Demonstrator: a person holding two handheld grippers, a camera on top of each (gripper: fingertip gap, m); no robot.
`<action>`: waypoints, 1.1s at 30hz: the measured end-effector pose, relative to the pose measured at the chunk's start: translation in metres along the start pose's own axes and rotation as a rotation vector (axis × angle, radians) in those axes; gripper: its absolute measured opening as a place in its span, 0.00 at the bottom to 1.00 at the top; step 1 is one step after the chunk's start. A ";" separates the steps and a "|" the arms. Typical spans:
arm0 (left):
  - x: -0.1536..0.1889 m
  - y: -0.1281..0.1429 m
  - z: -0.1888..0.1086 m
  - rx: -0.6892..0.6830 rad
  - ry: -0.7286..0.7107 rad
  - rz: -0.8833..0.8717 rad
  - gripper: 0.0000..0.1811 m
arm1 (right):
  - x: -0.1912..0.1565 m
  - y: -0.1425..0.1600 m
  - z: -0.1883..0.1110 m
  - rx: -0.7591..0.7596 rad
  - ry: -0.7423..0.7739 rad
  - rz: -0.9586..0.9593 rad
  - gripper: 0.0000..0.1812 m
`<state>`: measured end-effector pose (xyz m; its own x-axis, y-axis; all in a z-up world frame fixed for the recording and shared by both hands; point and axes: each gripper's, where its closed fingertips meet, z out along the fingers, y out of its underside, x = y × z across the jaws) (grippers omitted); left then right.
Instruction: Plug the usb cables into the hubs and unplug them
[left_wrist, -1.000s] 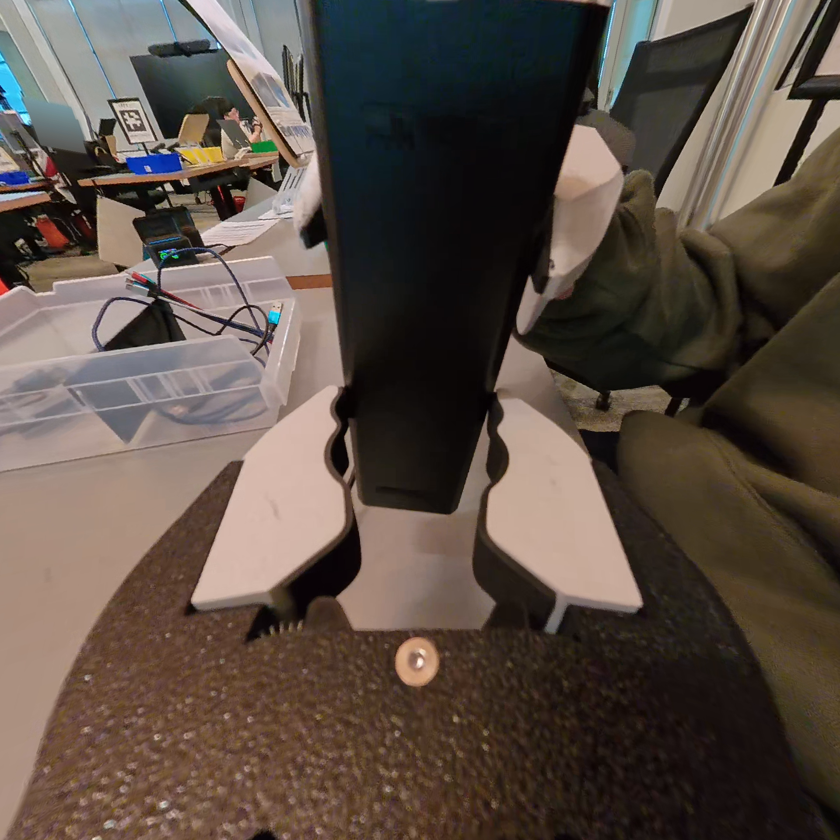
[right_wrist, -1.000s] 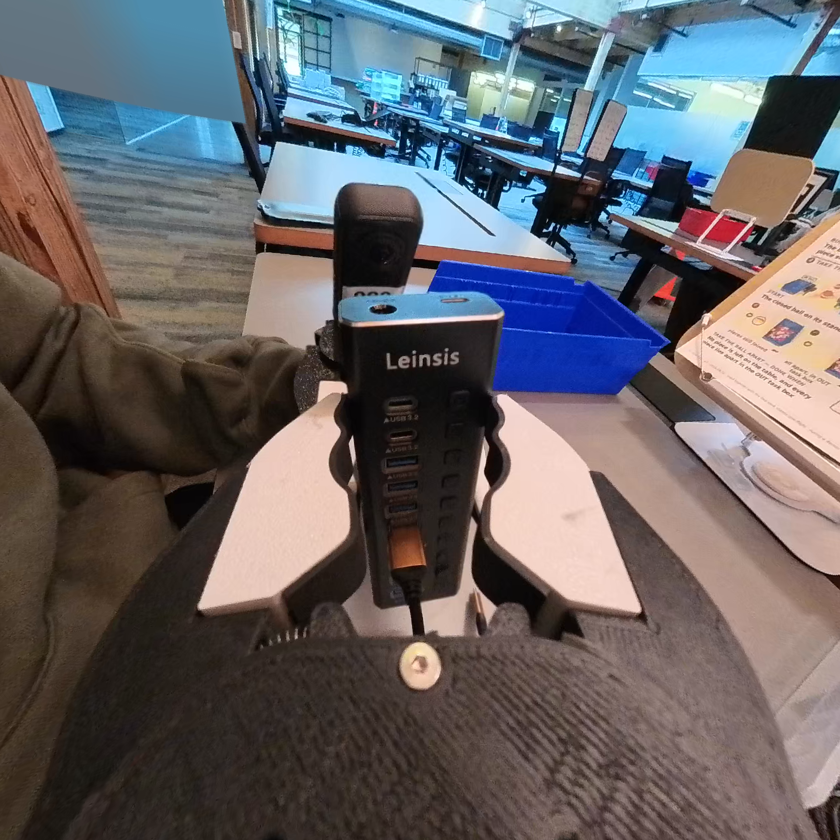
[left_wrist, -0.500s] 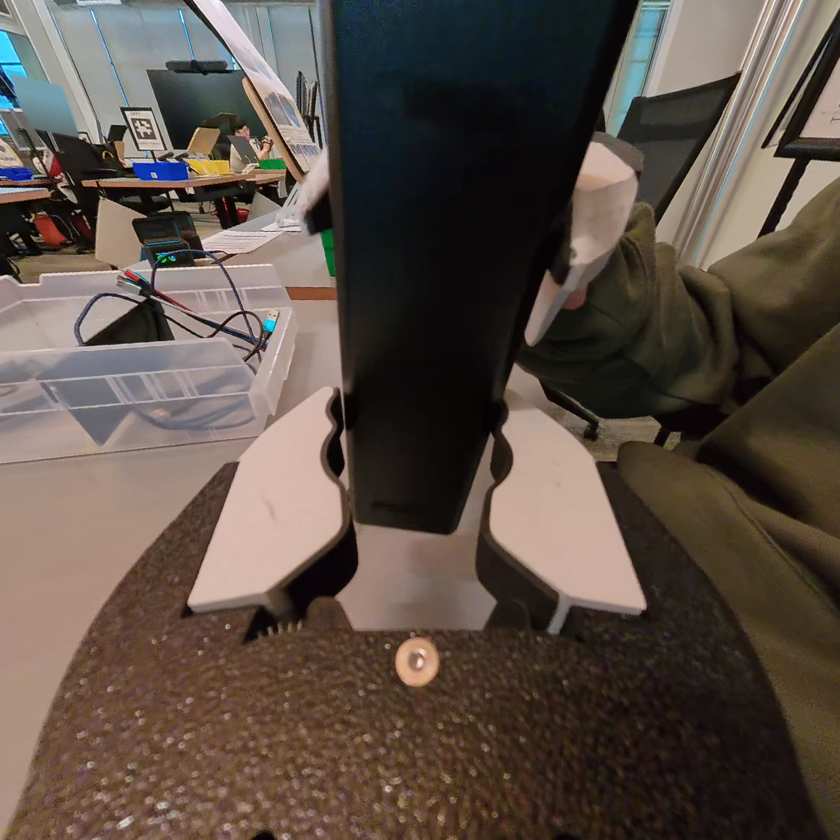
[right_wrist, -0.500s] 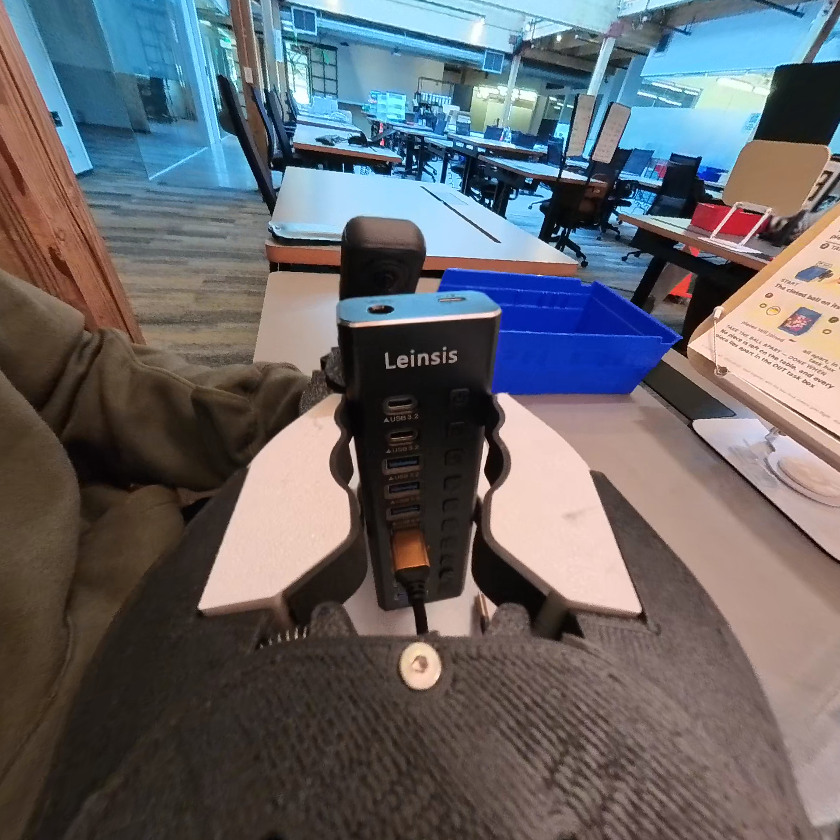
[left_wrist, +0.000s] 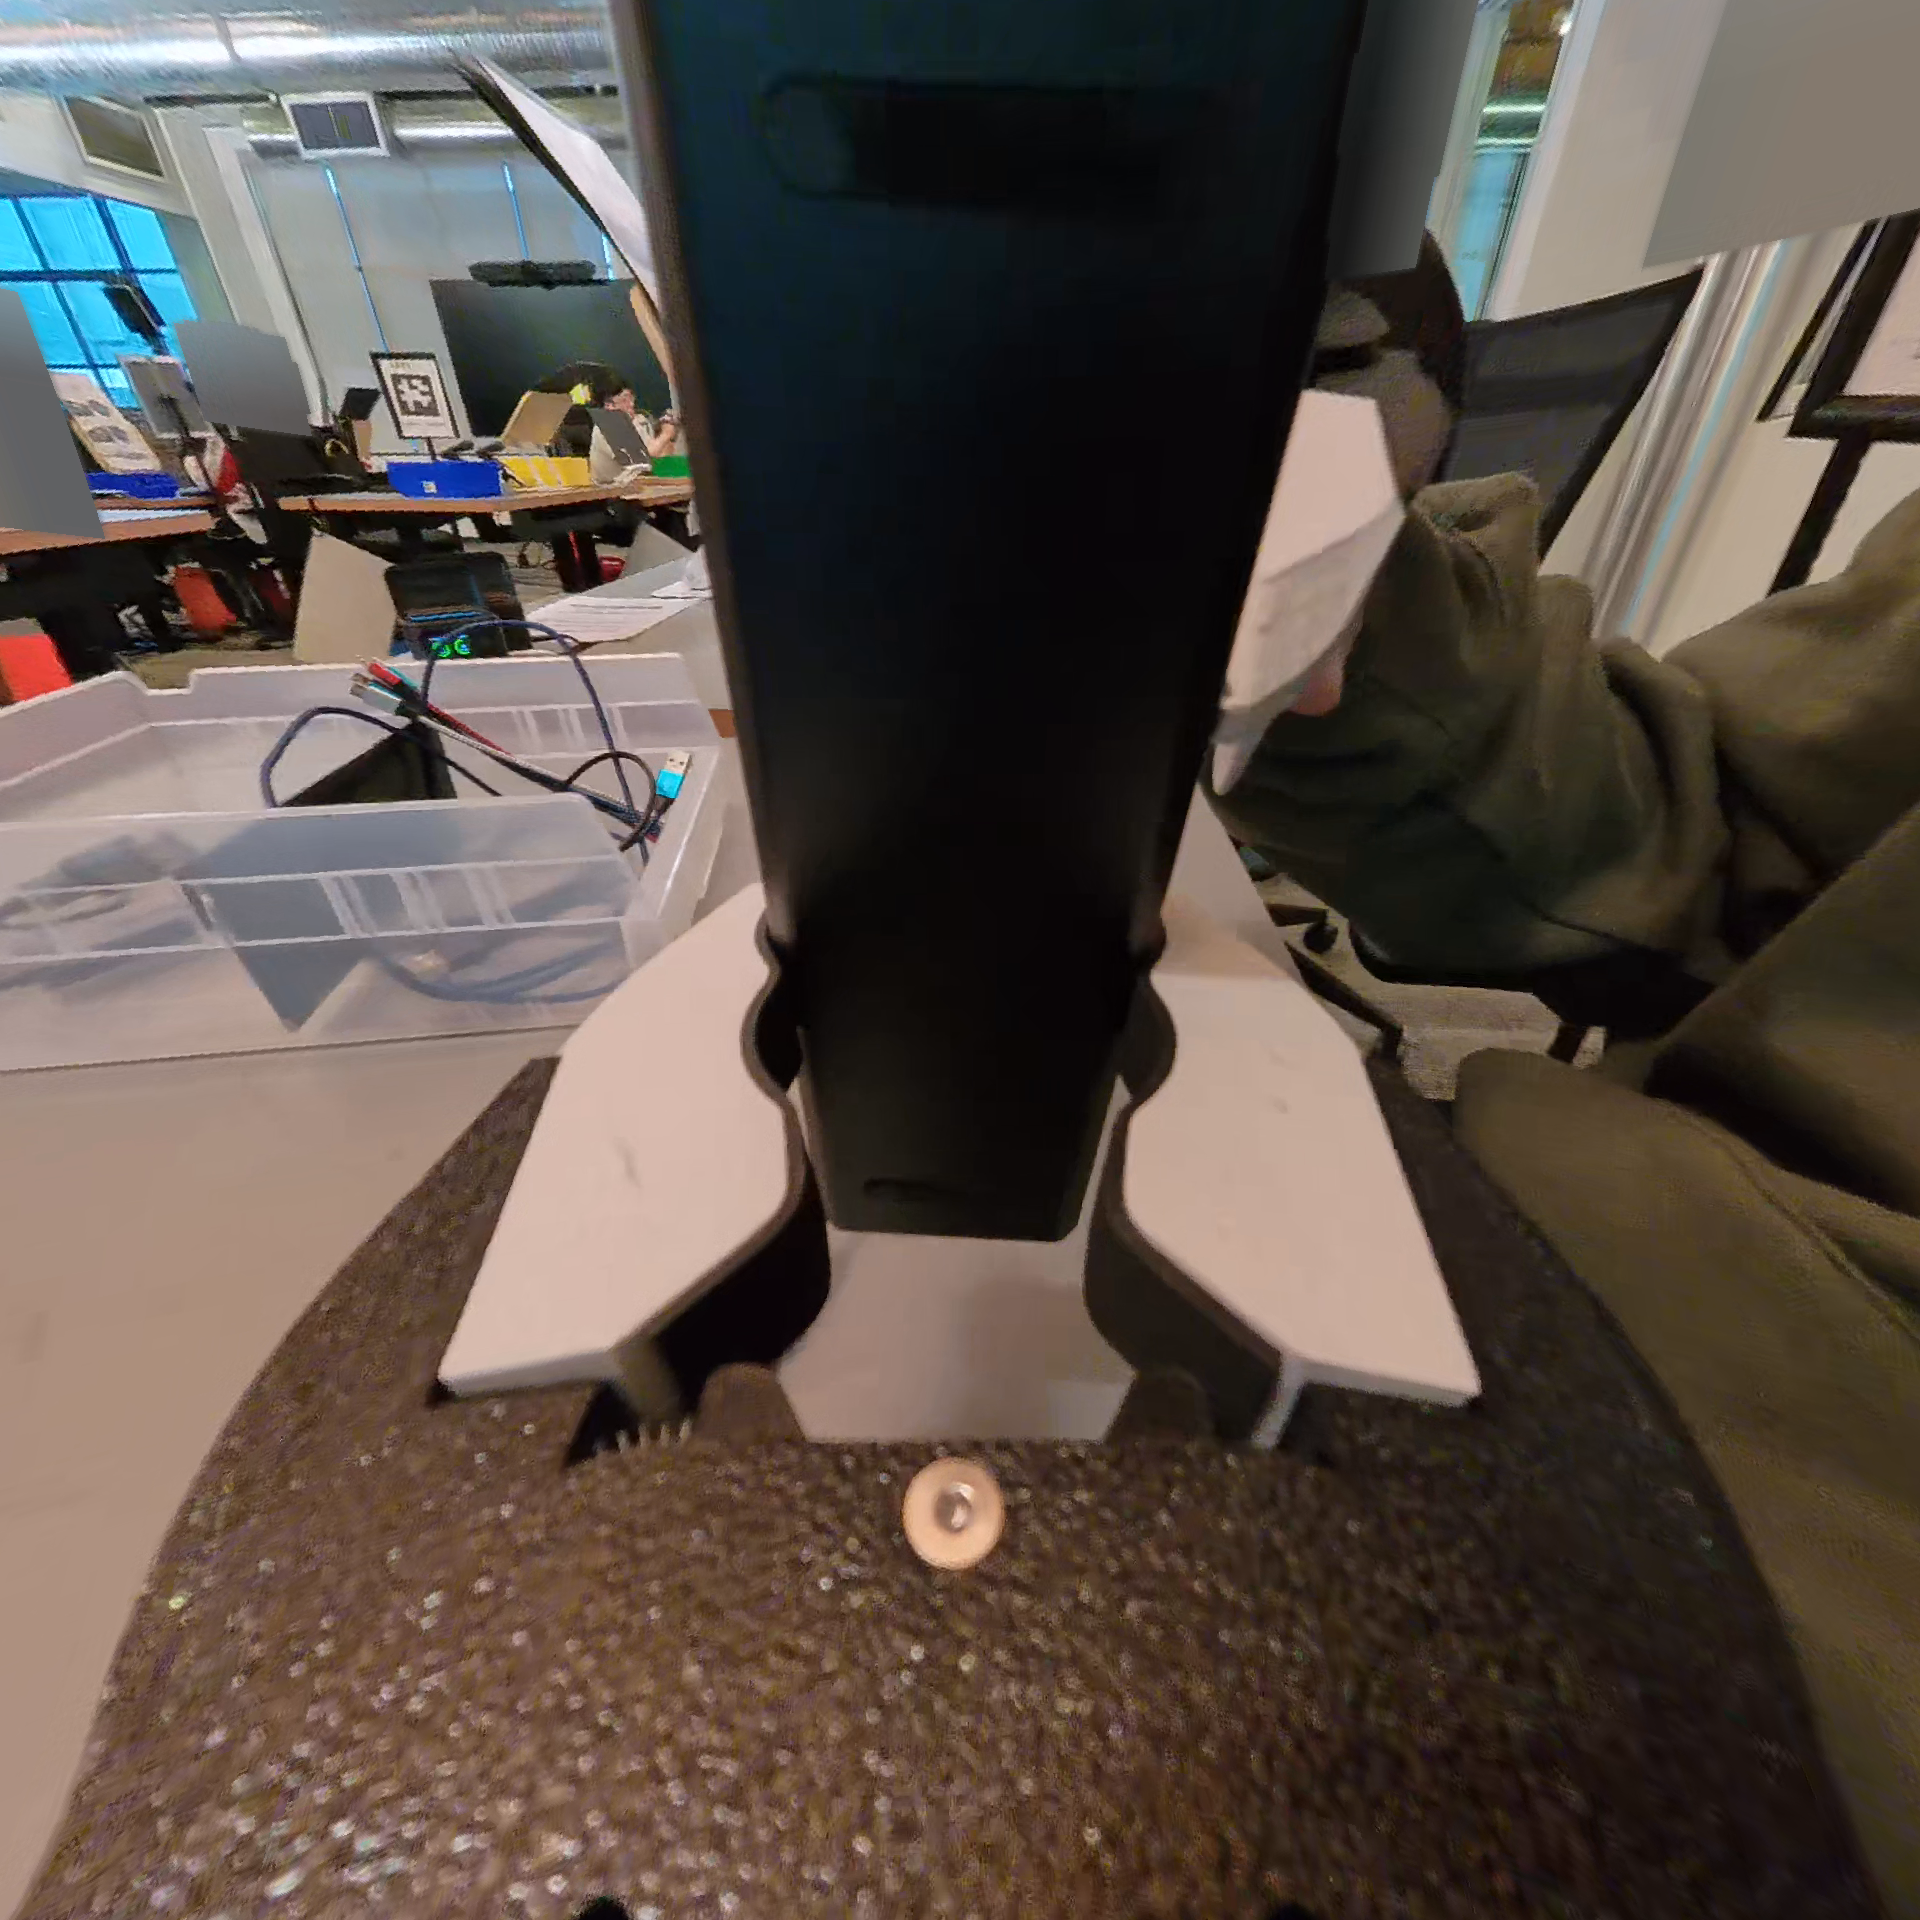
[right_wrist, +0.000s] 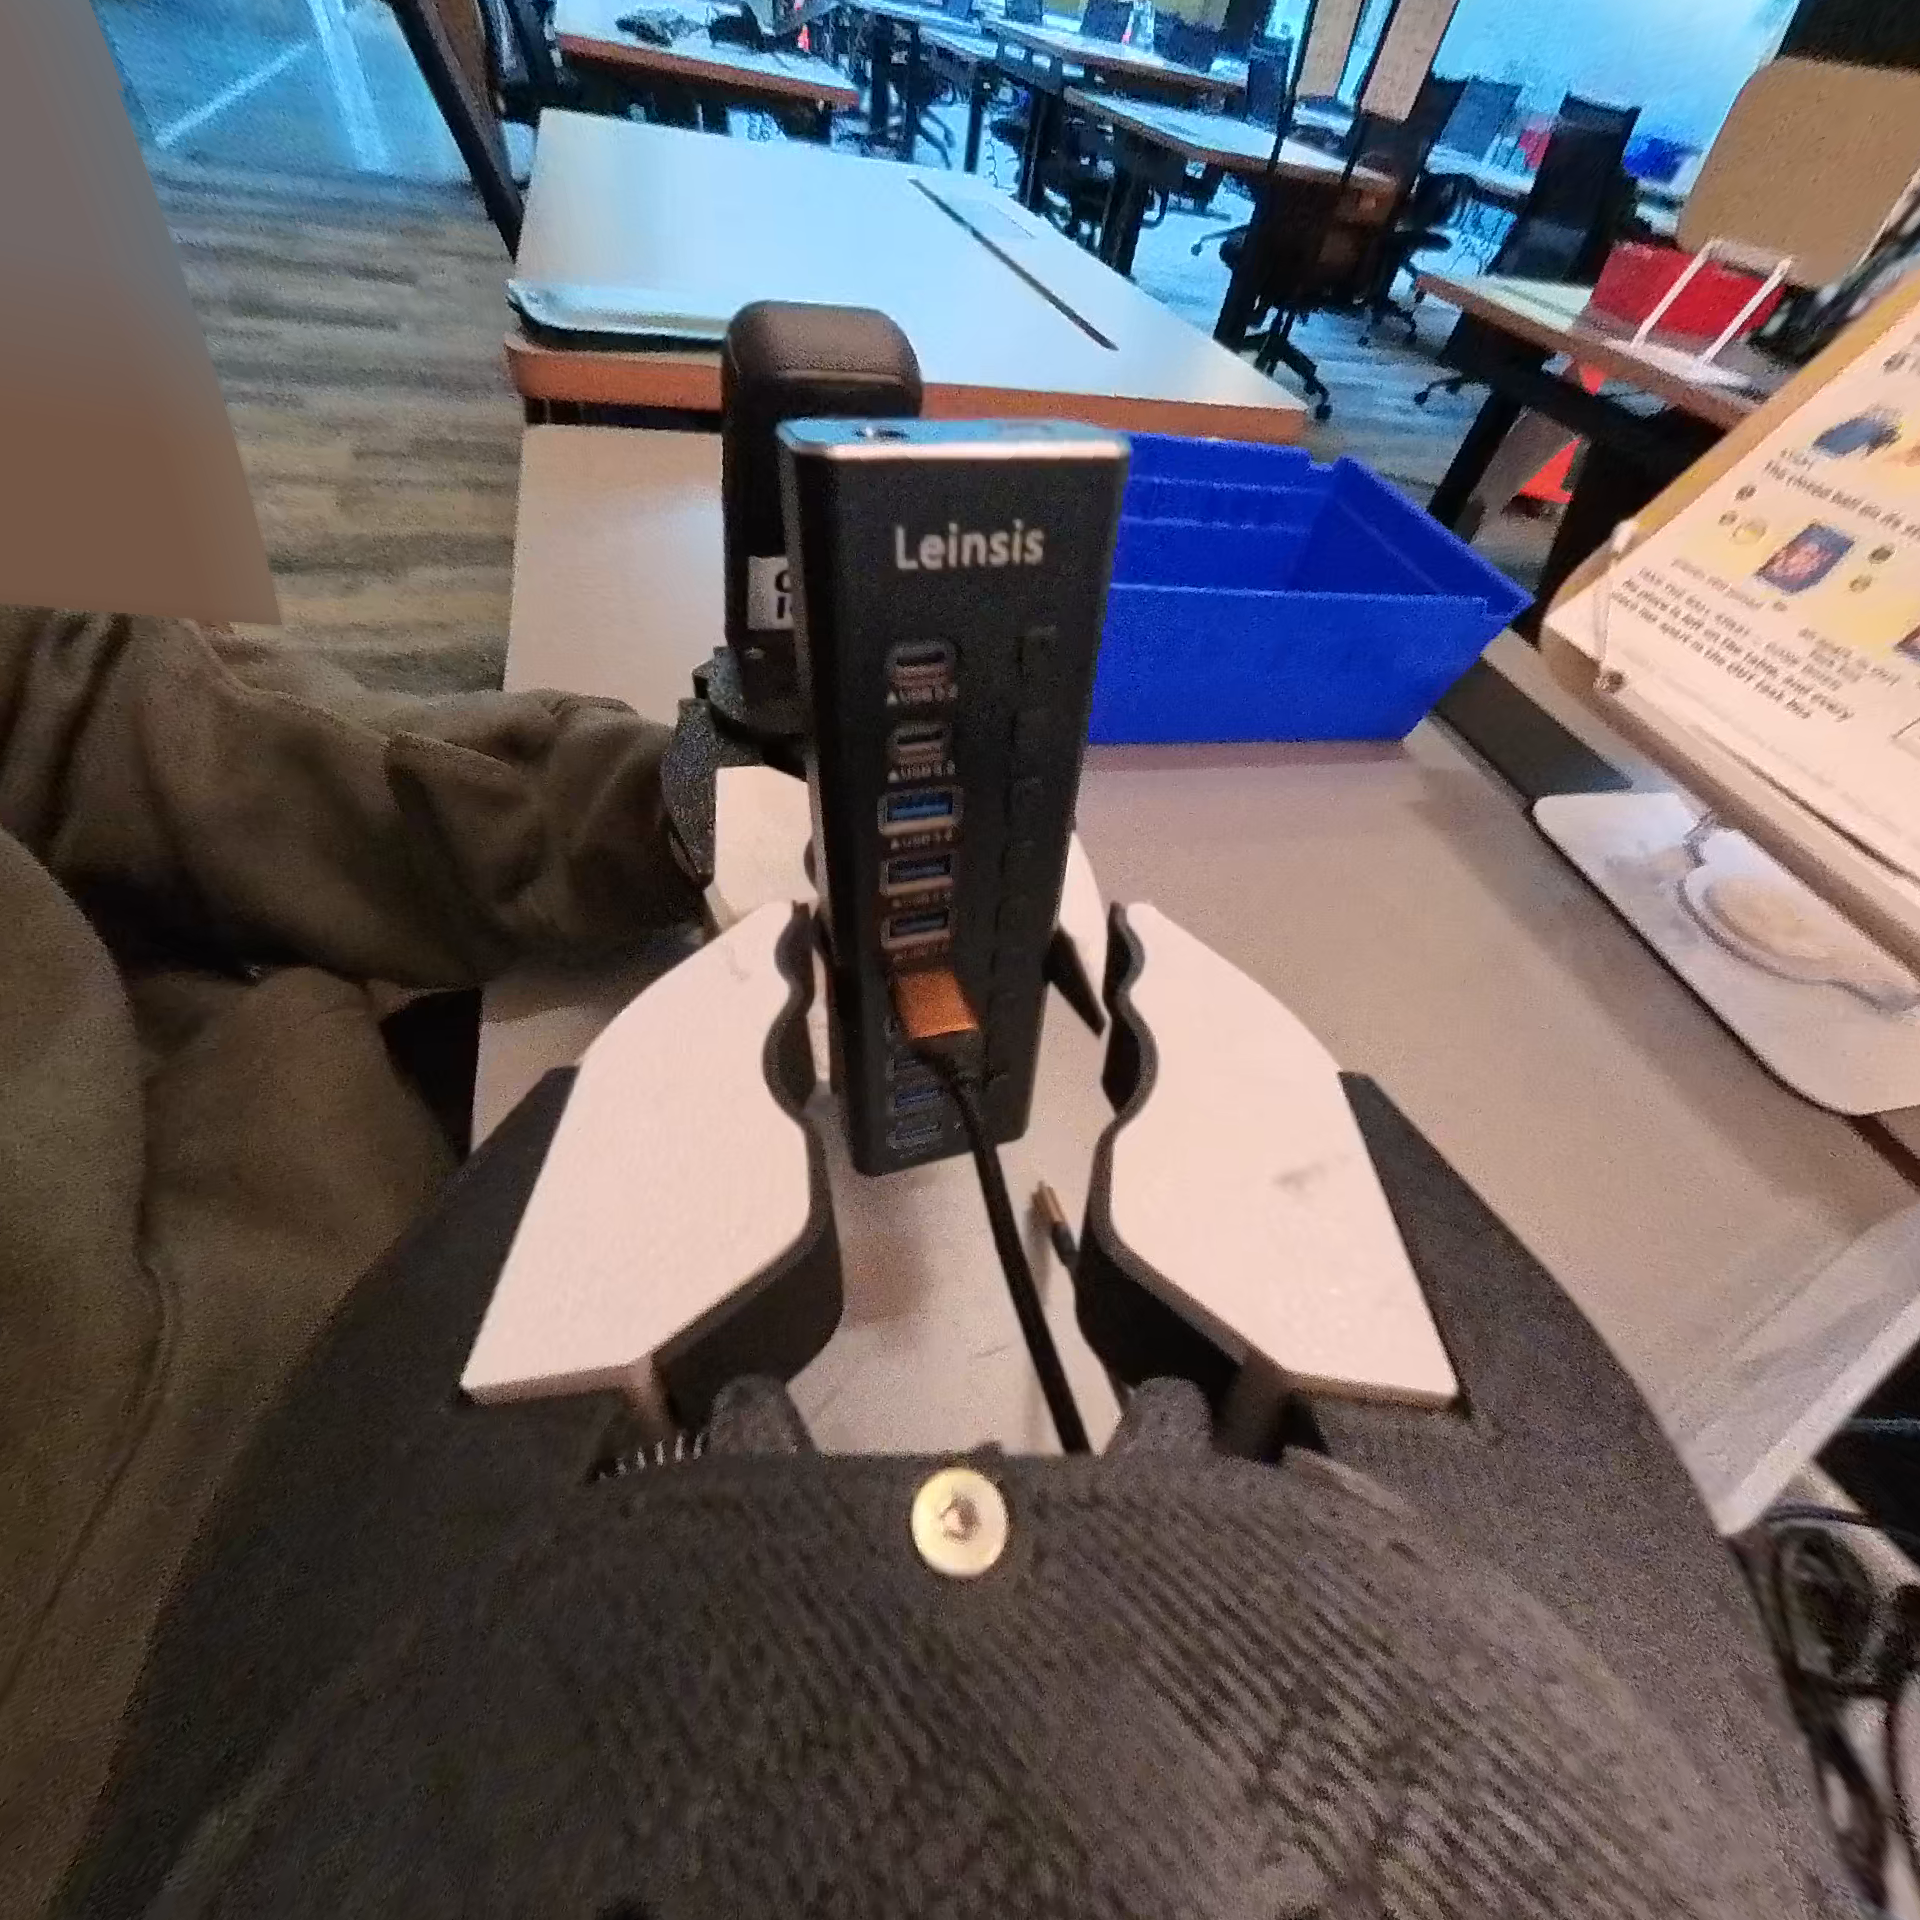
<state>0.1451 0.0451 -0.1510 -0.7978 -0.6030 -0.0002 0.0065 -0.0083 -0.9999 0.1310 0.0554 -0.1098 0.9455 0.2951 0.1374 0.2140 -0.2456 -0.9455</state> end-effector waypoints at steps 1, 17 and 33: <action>-0.002 0.000 -0.003 -0.001 -0.005 0.007 0.33 | -0.001 0.002 0.001 0.007 -0.026 0.047 0.28; 0.003 -0.004 -0.017 0.006 0.042 0.056 0.33 | -0.015 0.018 0.024 -0.023 -0.158 0.134 0.09; -0.025 -0.030 -0.068 -0.051 -0.133 0.156 0.33 | 0.099 0.006 -0.119 -0.076 0.236 -0.082 0.09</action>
<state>0.1239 0.1143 -0.1218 -0.7029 -0.6937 -0.1575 0.0907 0.1323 -0.9871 0.2554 -0.0271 -0.0665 0.9534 0.0957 0.2863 0.3018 -0.3011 -0.9046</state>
